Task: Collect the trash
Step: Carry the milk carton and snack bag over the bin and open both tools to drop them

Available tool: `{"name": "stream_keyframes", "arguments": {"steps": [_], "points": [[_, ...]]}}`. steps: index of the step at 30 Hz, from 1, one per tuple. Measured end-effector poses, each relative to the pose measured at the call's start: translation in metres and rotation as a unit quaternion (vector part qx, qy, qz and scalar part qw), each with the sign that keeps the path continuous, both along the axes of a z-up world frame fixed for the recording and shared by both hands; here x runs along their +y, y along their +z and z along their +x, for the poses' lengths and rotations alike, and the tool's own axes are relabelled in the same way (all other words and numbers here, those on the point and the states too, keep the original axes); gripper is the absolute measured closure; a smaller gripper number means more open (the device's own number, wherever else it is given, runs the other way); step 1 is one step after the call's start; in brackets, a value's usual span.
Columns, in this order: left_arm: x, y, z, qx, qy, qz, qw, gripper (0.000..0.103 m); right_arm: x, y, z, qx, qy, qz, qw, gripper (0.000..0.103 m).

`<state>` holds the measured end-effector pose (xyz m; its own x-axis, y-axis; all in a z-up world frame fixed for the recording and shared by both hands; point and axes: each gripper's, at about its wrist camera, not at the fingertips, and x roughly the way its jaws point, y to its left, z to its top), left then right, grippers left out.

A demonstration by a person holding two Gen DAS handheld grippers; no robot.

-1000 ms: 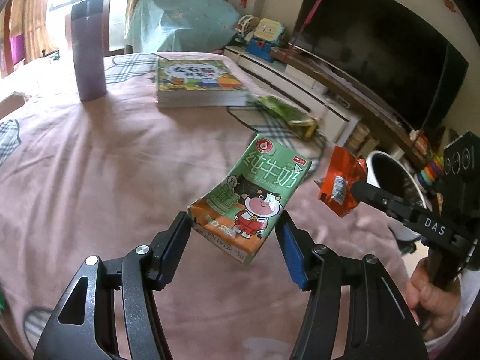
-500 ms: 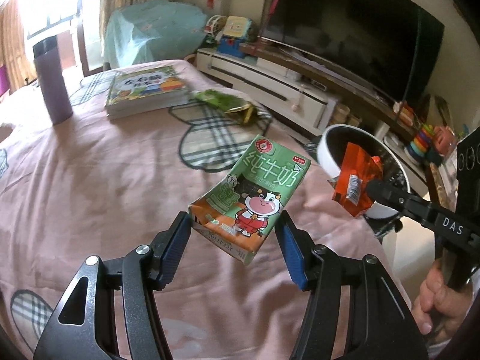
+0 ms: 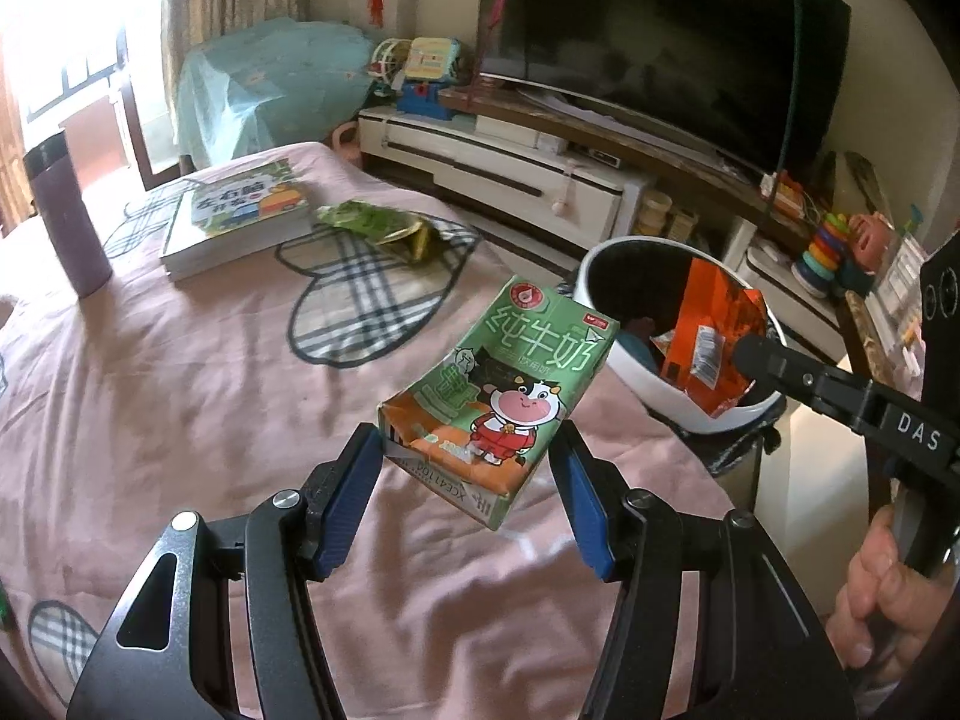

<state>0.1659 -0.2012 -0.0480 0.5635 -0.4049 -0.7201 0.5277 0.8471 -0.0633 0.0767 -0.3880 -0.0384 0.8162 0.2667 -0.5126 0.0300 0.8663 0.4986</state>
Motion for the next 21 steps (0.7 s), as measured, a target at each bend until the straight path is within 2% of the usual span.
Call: {"name": "stream_keyframes", "arguments": {"steps": [10, 21], "points": [[-0.026, 0.001, -0.008, 0.0, -0.022, 0.007, 0.9997, 0.046, -0.022, 0.0, -0.011, -0.002, -0.024, 0.0, 1.0, 0.1], [-0.035, -0.001, -0.004, 0.004, -0.027, 0.004, 0.9996, 0.046, -0.036, -0.008, -0.02, 0.003, -0.042, 0.005, 0.999, 0.1]]}}
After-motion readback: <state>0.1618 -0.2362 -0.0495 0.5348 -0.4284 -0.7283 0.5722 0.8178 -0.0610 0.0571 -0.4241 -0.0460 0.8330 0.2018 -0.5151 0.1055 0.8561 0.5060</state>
